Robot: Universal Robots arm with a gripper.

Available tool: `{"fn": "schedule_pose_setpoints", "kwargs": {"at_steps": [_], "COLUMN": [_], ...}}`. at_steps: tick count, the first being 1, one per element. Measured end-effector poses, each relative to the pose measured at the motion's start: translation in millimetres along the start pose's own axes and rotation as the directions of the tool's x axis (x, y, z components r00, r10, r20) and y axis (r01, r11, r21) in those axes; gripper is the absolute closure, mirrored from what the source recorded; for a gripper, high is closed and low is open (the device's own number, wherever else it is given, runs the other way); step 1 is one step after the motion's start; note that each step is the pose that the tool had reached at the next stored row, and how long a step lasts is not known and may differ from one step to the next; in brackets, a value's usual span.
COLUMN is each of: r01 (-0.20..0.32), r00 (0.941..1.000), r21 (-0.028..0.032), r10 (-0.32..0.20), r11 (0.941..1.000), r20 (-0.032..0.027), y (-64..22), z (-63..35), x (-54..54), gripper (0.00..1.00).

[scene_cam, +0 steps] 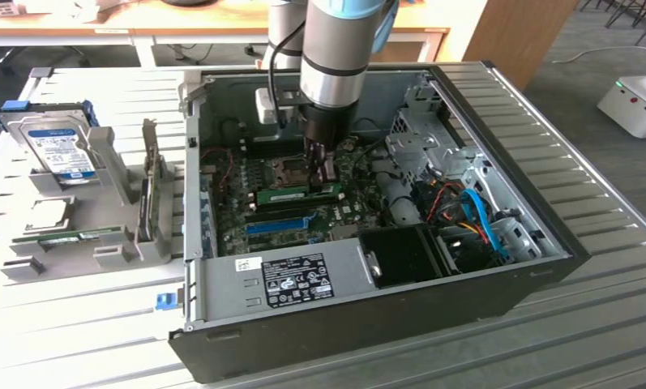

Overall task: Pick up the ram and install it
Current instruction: 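Insert the ram into the slot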

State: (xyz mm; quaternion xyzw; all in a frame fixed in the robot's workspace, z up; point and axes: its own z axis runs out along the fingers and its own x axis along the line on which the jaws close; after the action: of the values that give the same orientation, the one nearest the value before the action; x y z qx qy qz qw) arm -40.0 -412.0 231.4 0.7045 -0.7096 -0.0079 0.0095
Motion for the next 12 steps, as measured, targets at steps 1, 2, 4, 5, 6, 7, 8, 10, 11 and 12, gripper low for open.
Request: {"fn": "schedule_pose_setpoints", "kwargs": {"at_steps": [1,2,4,5,6,7,8,10,11,12], "r01": [0.0,0.0,0.0,0.0,0.0,-0.001,-0.002,-0.006,-0.007,-0.008], "r00": [1.0,1.0,1.0,1.0,1.0,1.0,1.0,1.0,1.0,1.0], "r21": [0.0,0.0,0.0,0.0,0.0,0.0,0.0,0.0,0.0,0.0], "r10": [0.0,0.0,0.0,0.0,0.0,0.001,0.002,0.006,0.007,0.008], "r11": [1.0,1.0,1.0,1.0,1.0,1.0,1.0,1.0,1.0,1.0], "r20": [0.0001,0.0001,0.0,-0.0001,0.0,0.0,0.0,0.0001,0.0001,0.0002], "y": [0.3,0.5,0.5,0.5,0.6,0.6,0.6,0.6,0.6,0.6], "z": [0.1,0.1,0.0,0.0,0.0,0.0,0.0,0.0,0.0,0.0], "x": [0.0,0.0,0.0,0.1,0.1,0.1,0.1,0.1,0.1,0.1], "gripper": [0.88,0.88,0.88,0.88,0.88,0.88,0.88,0.88,0.88,0.88]}}
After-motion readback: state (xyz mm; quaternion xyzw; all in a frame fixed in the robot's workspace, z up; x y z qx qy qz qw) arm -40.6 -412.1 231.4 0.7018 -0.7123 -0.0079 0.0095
